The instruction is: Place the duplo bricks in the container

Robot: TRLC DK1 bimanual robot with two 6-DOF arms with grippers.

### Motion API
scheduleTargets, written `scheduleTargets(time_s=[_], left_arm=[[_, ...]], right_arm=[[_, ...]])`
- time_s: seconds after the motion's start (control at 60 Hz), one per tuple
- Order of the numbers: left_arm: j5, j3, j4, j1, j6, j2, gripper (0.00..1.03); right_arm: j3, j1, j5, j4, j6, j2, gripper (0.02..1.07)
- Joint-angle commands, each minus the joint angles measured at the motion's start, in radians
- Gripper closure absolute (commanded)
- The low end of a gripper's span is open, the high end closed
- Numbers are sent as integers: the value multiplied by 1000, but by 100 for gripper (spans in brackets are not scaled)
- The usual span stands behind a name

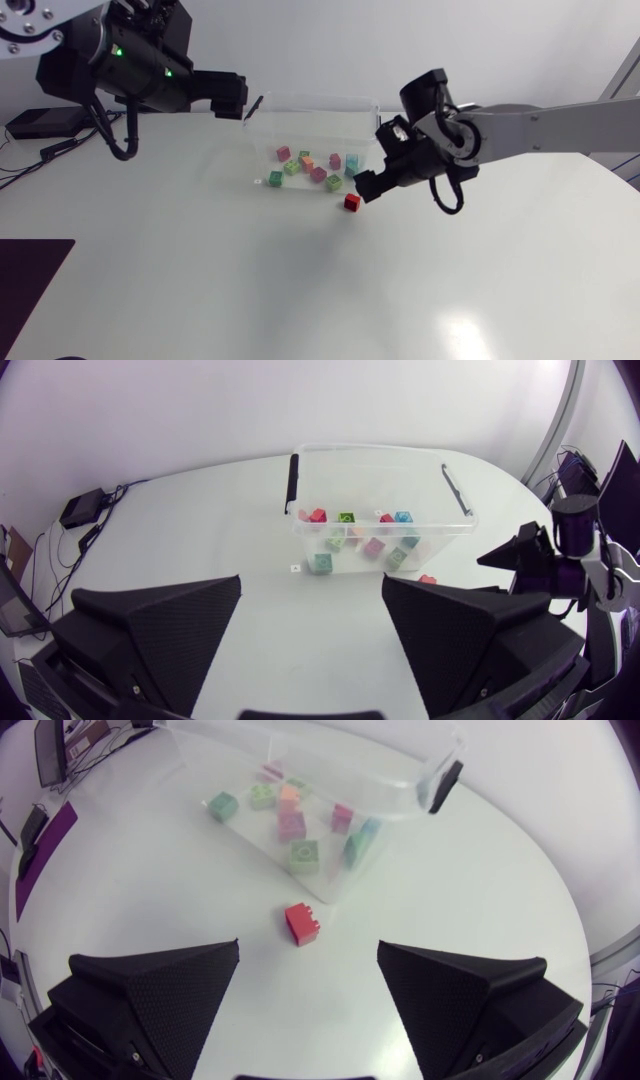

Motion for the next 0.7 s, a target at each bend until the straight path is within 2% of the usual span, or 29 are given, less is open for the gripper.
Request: scheduleTargets(time_s=[0.0, 0.083, 0.283, 0.583, 0.683], left_arm=[[-5, -42, 19, 0, -16, -26, 5], [-4, -58, 28, 0, -16, -32, 5], [-4, -87, 42, 0, -16, -40, 5], [-4, -121, 80, 7, -10, -41, 5], [-4, -128, 86, 9, -8, -41, 5]], right_arm=[[-26, 13, 10, 44, -16, 74, 7], [-16, 15, 9, 80, -19, 133, 7], [75, 18, 9, 82, -37, 289, 7], [185, 21, 10, 82, -56, 389, 8], [213, 21, 10, 77, -59, 418, 16]])
